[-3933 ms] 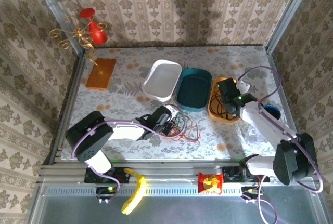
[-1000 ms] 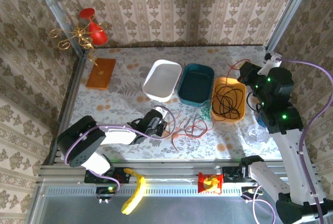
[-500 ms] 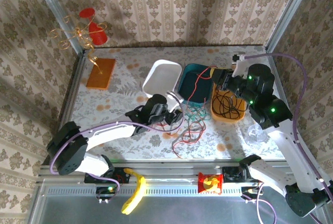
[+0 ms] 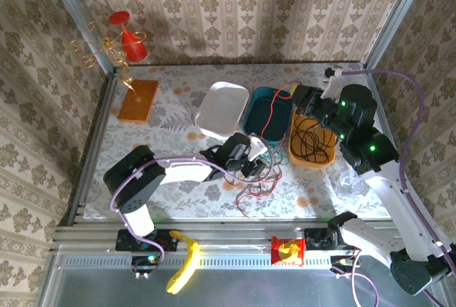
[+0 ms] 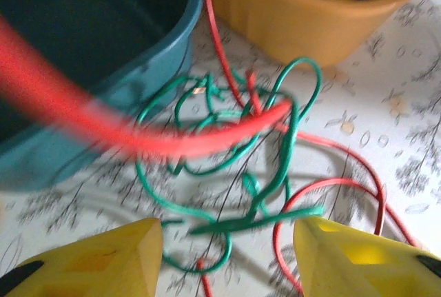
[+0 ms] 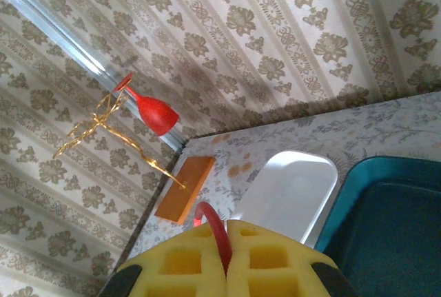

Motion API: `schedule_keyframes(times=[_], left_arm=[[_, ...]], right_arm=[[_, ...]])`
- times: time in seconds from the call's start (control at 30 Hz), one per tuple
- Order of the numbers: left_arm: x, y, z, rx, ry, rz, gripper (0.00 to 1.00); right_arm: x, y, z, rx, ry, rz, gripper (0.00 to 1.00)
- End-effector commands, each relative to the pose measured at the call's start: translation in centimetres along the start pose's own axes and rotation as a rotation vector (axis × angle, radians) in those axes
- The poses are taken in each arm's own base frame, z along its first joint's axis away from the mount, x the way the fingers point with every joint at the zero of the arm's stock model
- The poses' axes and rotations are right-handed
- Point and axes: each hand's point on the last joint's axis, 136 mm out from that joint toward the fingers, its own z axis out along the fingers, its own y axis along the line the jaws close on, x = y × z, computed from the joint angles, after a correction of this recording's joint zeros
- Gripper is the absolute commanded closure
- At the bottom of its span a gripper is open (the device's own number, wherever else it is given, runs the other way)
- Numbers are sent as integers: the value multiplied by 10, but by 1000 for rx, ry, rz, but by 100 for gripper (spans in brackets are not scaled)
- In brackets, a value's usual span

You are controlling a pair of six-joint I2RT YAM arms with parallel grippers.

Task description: Untangle the cables

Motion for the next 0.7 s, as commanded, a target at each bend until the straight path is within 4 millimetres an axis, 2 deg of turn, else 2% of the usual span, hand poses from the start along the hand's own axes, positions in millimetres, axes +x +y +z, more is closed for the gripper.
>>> schedule_keyframes(times=[0.0, 0.1, 0.3, 0.43, 0.57, 0.67], left_arm=[[-30, -13, 8, 50, -81, 48, 48], [-28, -19, 20, 71, -69, 60, 51], [-22, -29, 38, 100, -46, 66, 80], [-18, -25, 41, 79, -33, 60, 100], [-12, -20, 30, 55, -21, 66, 100], [-5, -19, 14, 46, -12, 73, 100]], right_arm=[[-20, 4, -7, 9, -69, 40, 100], [-17, 2, -6, 12, -60, 55, 100], [-15, 0, -9, 14, -54, 71, 100], [-15, -4, -11, 26, -56, 78, 100], [-21, -7, -17, 38, -80, 79, 100], [-31, -9, -23, 48, -114, 76, 100]])
